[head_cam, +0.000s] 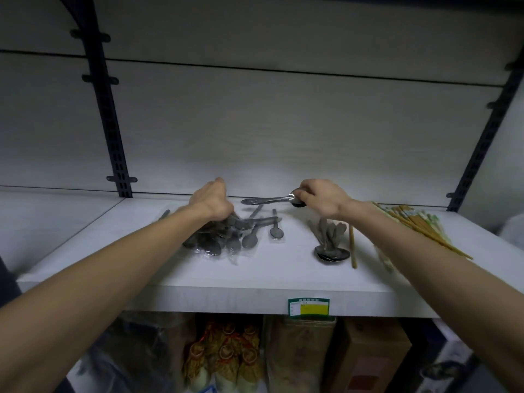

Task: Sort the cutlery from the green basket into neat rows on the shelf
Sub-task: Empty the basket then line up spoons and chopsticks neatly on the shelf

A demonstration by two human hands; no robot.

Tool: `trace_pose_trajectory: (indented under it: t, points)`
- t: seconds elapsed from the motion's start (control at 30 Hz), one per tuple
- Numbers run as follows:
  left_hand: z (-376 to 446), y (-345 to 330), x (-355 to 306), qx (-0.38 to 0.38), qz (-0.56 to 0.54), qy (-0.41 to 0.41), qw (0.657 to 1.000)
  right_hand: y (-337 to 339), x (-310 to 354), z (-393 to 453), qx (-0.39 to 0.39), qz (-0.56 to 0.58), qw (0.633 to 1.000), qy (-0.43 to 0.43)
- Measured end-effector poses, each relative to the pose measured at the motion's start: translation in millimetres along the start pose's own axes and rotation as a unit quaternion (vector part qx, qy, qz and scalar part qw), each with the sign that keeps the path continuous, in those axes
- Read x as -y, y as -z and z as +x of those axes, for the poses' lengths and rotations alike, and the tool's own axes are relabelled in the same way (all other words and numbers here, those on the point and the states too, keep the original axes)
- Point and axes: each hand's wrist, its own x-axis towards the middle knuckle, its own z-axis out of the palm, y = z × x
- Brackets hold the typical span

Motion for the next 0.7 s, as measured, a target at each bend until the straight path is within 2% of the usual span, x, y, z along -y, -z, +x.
trace_pose_trajectory:
  t: [0.13, 0.23, 0.3, 0.37, 0.43, 0.47, 0.5, 0.53, 0.63, 0.7]
  points:
    - [-11, 2, -22, -0.054, 0.032, -0.026, 0.998, 13, -16, -20, -0.028, 0.075, 0.995, -0.059]
    - [-20, 4, -54, -0.075, -0.003, -0.048, 0.996, 20, -18, -35, -0.043, 0.200, 0.975, -0.089]
    - [-24, 2, -77, -0.037, -0.072, -0.050, 0.995, 22, -12, -46, -0.041, 0.287, 0.949, -0.122]
    - [-25, -4, -96, 0.032, -0.208, -0.045, 0.977, 21, -10, -54, -0.040, 0.323, 0.935, -0.144]
    - [-28, -8, -113, 0.110, -0.399, -0.014, 0.910, 21, -8, -62, -0.028, 0.342, 0.927, -0.153]
    - [-30, -7, -119, 0.125, -0.463, 0.002, 0.878, 22, -7, -67, -0.018, 0.343, 0.927, -0.150]
    - [-31, -6, -123, 0.124, -0.492, 0.006, 0.862, 23, -6, -71, -0.013, 0.341, 0.929, -0.144]
    - [-31, -5, -125, 0.121, -0.497, 0.002, 0.859, 24, -7, -74, -0.010, 0.339, 0.931, -0.136]
    - [-30, -3, -126, 0.126, -0.471, -0.023, 0.873, 31, -6, -84, 0.011, 0.335, 0.934, -0.122]
    - [-30, -2, -124, 0.140, -0.463, -0.030, 0.875, 34, -8, -89, 0.051, 0.324, 0.938, -0.112]
